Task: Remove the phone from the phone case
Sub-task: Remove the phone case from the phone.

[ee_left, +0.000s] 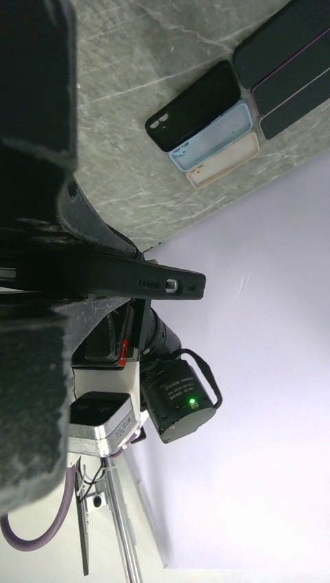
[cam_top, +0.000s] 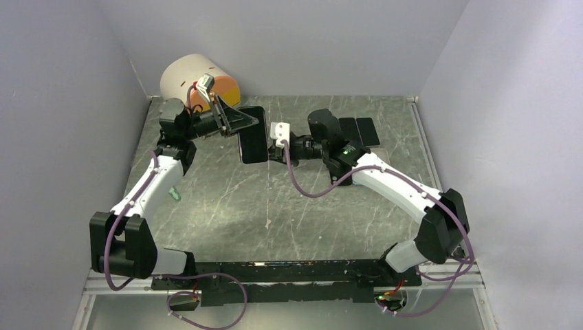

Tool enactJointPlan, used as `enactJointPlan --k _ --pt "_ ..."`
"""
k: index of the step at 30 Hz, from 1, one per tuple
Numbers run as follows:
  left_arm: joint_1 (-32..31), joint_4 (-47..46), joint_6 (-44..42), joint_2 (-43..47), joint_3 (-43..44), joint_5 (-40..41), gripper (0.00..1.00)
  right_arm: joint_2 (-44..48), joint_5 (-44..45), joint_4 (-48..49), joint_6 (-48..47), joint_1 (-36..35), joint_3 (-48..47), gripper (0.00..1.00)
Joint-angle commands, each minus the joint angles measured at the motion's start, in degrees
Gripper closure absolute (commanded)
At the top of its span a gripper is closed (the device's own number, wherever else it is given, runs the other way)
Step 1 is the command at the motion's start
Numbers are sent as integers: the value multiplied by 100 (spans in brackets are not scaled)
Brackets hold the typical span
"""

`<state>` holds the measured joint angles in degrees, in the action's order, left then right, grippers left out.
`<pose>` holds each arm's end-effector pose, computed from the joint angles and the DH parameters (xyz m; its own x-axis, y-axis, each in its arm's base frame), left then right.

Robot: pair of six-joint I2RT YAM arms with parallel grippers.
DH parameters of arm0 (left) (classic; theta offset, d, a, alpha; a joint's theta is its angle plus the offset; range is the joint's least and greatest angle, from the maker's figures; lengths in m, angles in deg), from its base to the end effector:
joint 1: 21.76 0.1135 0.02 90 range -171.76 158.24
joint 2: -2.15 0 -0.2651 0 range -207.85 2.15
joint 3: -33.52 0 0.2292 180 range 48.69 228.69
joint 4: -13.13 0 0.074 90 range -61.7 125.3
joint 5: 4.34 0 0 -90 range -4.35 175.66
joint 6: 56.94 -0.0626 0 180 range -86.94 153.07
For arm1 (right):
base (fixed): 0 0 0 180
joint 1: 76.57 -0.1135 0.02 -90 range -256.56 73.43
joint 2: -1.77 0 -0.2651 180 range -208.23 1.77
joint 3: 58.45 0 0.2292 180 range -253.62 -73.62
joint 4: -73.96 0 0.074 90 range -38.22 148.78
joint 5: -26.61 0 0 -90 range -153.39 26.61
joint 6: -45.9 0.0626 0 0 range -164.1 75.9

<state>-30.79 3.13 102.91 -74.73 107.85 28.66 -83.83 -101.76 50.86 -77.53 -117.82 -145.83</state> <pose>0.2841 -0.0983 0.3755 -0.8072 -0.3894 -0.4437 0.4326 0.1212 -0.8934 0.2326 0.2556 0.3402 0.2962 -0.3148 -0.9018 -0.9448 0.0417 -0.3249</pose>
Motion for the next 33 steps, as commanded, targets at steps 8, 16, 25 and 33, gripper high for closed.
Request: enactJointPlan --k 8,16,25,33 --pt "-230 850 -107 552 128 117 98 720 1060 2141 2506 123 1087 80" --pt "-230 131 214 631 -365 421 98 866 1263 2669 3995 123 1301 66" --pt "-230 1467 -944 940 -223 1814 97 1609 1519 2390 5188 132 1796 41" --pt "-230 1338 -861 915 -255 2172 98 1689 1388 2828 6968 137 1982 35"
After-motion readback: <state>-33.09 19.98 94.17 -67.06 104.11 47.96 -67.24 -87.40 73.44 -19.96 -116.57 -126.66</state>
